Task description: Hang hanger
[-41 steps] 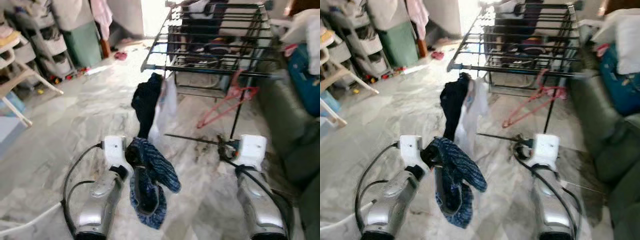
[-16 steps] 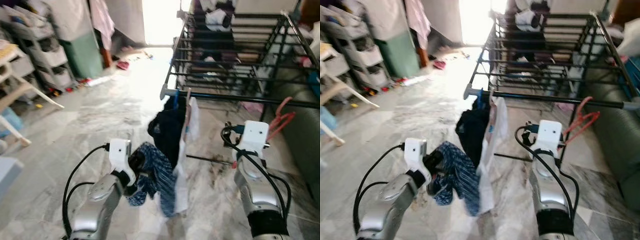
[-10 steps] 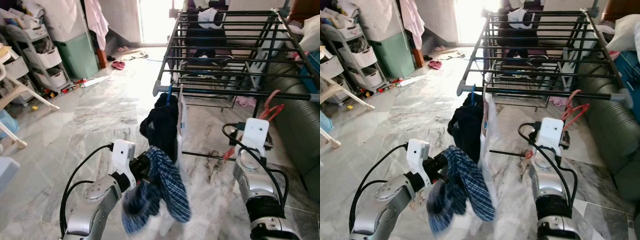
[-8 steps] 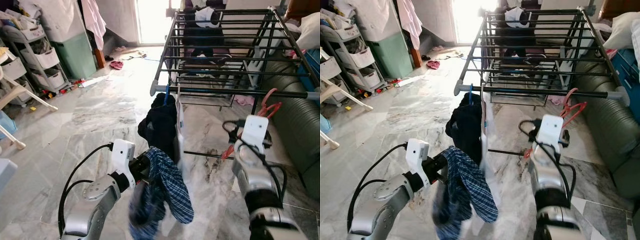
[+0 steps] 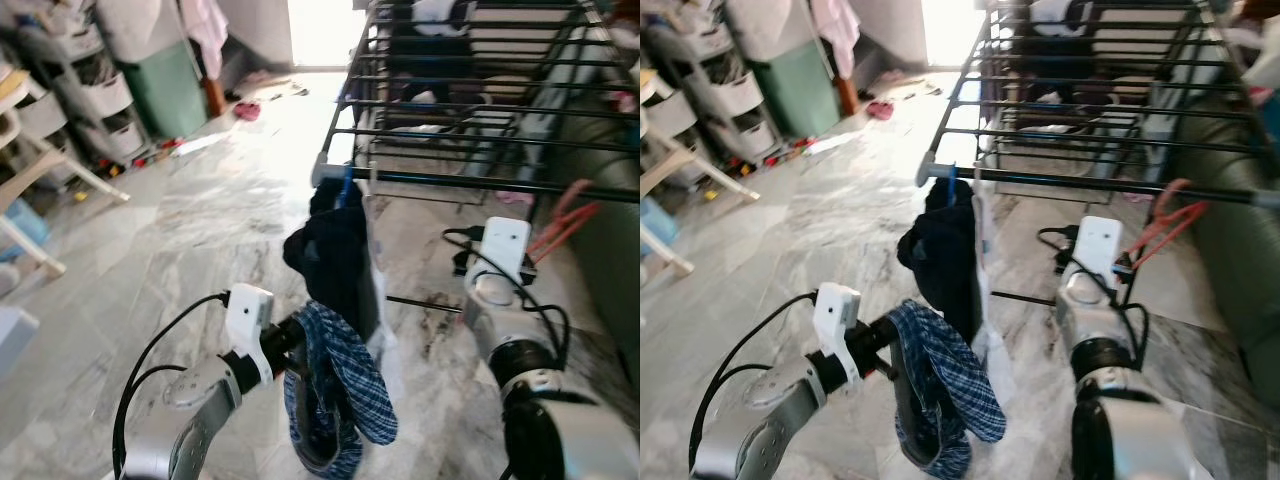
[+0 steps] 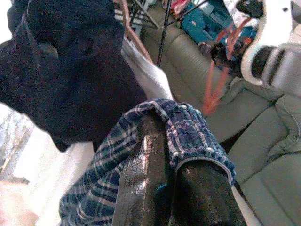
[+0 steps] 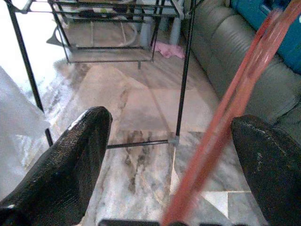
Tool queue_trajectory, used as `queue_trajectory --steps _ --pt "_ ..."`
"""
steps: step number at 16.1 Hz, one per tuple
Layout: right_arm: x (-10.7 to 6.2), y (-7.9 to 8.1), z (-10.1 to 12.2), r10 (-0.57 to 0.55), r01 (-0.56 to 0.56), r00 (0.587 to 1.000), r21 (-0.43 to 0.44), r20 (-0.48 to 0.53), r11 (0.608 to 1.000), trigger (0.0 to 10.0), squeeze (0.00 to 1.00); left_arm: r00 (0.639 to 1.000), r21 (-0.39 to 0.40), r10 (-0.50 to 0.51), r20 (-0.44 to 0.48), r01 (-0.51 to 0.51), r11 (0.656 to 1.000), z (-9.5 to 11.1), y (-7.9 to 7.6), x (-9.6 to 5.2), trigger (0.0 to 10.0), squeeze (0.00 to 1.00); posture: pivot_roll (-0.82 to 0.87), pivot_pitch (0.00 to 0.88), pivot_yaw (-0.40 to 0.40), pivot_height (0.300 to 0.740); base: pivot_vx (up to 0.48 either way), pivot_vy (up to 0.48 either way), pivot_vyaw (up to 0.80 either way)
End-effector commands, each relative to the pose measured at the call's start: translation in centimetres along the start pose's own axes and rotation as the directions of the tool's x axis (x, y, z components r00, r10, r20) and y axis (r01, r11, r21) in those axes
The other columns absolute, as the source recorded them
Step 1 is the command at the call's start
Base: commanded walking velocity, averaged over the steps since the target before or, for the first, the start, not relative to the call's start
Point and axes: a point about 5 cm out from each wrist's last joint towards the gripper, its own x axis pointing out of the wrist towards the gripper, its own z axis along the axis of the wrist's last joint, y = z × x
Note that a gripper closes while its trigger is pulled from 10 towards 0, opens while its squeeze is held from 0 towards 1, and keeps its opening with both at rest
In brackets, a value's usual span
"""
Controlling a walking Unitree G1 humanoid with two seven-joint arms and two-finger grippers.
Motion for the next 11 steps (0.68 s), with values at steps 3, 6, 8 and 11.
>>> queue_trajectory --steps 3,6,8,11 --pt "0.6 -0.9 1.1 -0.046 0.046 0.999 0.01 0.007 0.999 10.0 0.0 1.0 0.019 -0.003 -0.025 0.004 1.0 -0.1 0.1 -1.1 10.0 0.0 -0.05 0.088 0.057 0.74 0.0 0.0 0.0" --pt "0.8 -0.7 2.3 -0.036 0.036 0.998 -0.002 0.052 0.999 10.0 0.0 1.0 0.016 0.006 -0.019 -0.006 1.0 0.2 0.0 -1.1 10.0 0.0 -0.05 0.085 0.054 0.74 0.0 0.0 0.0" --pt "0.8 -1.1 1.9 -0.077 0.078 0.996 -0.033 0.046 0.996 10.0 0.0 1.0 0.016 0.0 -0.018 0.0 1.0 0.2 -0.1 -0.9 10.0 0.0 -0.05 0.08 0.052 0.74 0.0 0.0 0.0" --pt "0.9 -1.4 2.5 -0.072 0.079 0.992 -0.059 0.107 0.995 10.0 0.0 1.0 0.015 -0.001 -0.013 0.001 1.0 0.3 -0.1 -0.7 10.0 0.0 -0.06 0.075 0.054 0.74 0.0 0.0 0.0"
